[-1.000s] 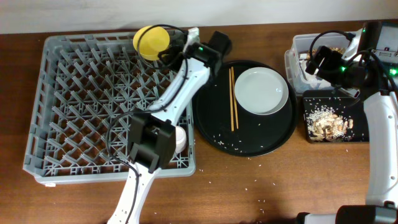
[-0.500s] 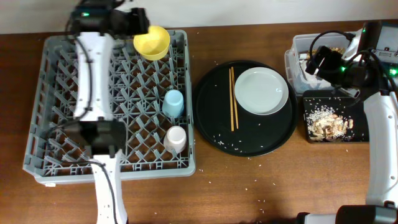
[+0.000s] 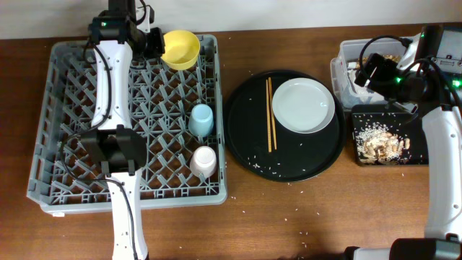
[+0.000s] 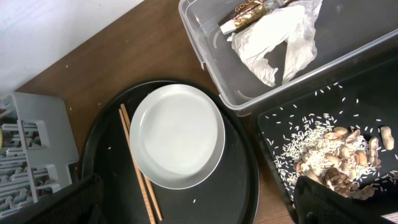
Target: Sort waste into correct bins and load items into the dishwasher rack
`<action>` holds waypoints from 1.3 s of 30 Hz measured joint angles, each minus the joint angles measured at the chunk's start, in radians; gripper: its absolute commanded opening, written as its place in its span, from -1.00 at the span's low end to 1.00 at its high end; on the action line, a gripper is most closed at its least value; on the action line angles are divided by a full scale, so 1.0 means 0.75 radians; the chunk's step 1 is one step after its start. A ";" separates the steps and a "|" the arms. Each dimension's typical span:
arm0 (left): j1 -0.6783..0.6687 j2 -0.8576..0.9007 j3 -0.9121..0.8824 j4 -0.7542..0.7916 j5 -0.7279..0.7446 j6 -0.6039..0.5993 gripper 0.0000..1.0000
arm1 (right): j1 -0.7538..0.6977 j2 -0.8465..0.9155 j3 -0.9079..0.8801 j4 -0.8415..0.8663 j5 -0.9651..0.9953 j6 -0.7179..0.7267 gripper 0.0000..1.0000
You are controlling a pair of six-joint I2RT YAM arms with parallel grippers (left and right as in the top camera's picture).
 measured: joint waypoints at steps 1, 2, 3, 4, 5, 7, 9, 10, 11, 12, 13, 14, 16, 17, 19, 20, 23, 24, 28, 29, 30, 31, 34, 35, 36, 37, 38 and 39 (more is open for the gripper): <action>0.000 0.000 0.000 0.001 -0.006 0.000 -0.74 | 0.000 0.000 0.000 0.000 0.001 -0.001 0.97; 0.000 0.000 0.000 0.000 -0.011 0.000 -0.75 | 0.000 0.000 0.000 0.000 0.000 0.000 0.97; 0.000 0.000 -0.002 0.000 -0.016 0.001 -0.74 | 0.000 0.000 0.000 0.000 0.001 0.001 0.97; -0.001 0.000 -0.002 0.001 -0.016 0.001 -0.74 | 0.000 0.000 0.000 0.000 0.001 0.001 0.97; -0.001 0.000 -0.003 0.001 -0.016 0.001 -0.74 | 0.000 0.000 0.000 0.000 0.001 0.000 0.97; -0.001 0.003 -0.003 0.001 -0.016 0.001 -0.99 | 0.000 0.000 0.000 0.000 0.001 0.001 0.97; -0.001 0.020 -0.003 0.002 -0.020 0.000 -0.99 | 0.000 0.000 0.000 0.000 0.001 0.000 0.97; -0.001 0.028 -0.003 0.007 -0.015 0.000 -0.99 | 0.000 0.000 0.000 0.000 0.001 0.000 0.97; -0.001 0.028 -0.002 0.007 -0.015 0.000 -0.99 | 0.000 0.000 0.000 0.000 0.001 0.000 0.97; -0.001 0.030 0.010 -0.003 -0.016 0.000 -0.99 | 0.001 0.000 0.000 0.000 0.001 0.000 0.97; -0.001 0.032 0.037 -0.034 -0.016 0.001 -0.99 | 0.000 0.000 0.000 0.001 0.001 0.000 0.97; -0.001 0.038 0.092 -0.092 -0.020 0.001 -0.99 | 0.001 0.000 0.000 0.001 0.001 0.001 0.97; -0.008 0.042 0.239 -0.194 -0.031 0.001 -0.99 | 0.000 0.000 0.000 0.001 0.000 0.000 0.97; -0.016 0.034 0.302 -0.241 -0.057 0.000 -0.99 | 0.001 0.001 0.000 0.000 0.001 -0.001 0.97; -0.066 -0.024 0.330 -0.305 -0.225 0.001 -0.99 | 0.000 0.001 0.000 0.001 0.001 0.001 0.97; -0.103 -0.049 0.332 -0.329 -0.341 0.001 -0.99 | 0.000 0.001 0.000 0.000 0.000 0.000 0.97; -0.376 -0.086 0.322 -0.380 -0.987 0.001 -0.99 | 0.000 0.001 0.000 0.001 0.001 0.000 0.97; -0.481 -0.086 0.285 -0.363 -1.194 -0.001 -0.99 | 0.000 0.001 0.000 0.000 0.001 0.000 0.97; -0.643 -0.084 0.058 -0.163 -1.816 0.001 -1.00 | 0.000 0.001 0.000 0.000 0.001 0.000 0.97; -0.646 -0.067 -0.013 -0.109 -1.938 0.001 -1.00 | 0.001 0.001 0.000 0.001 0.001 0.000 0.97; -0.646 -0.057 -0.030 -0.093 -1.962 0.001 -1.00 | 0.000 0.001 0.000 0.000 0.001 -0.001 0.97; -0.643 -0.038 -0.056 -0.040 -2.005 0.001 -1.00 | 0.000 0.001 0.000 0.000 0.000 -0.001 0.97; -0.642 -0.023 -0.065 -0.028 -2.042 0.001 -1.00 | 0.001 0.001 0.000 0.000 0.001 0.001 0.97; -0.642 -0.023 -0.065 -0.036 -2.050 0.001 -1.00 | 0.000 0.001 0.000 0.000 0.001 -0.001 0.97; -0.642 -0.022 -0.065 -0.041 -2.050 0.001 -1.00 | 0.000 0.001 0.000 0.000 0.001 0.000 0.97; -0.642 -0.022 -0.065 -0.060 -2.050 -0.003 -1.00 | 0.000 0.001 0.000 0.000 0.001 -0.001 0.97; -0.642 -0.022 -0.066 -0.097 -2.052 -0.015 -1.00 | 0.001 0.001 0.000 0.000 0.001 0.000 0.97; -0.642 -0.020 -0.068 -0.137 -2.050 -0.032 -1.00 | 0.000 0.001 0.000 0.001 0.001 0.000 0.97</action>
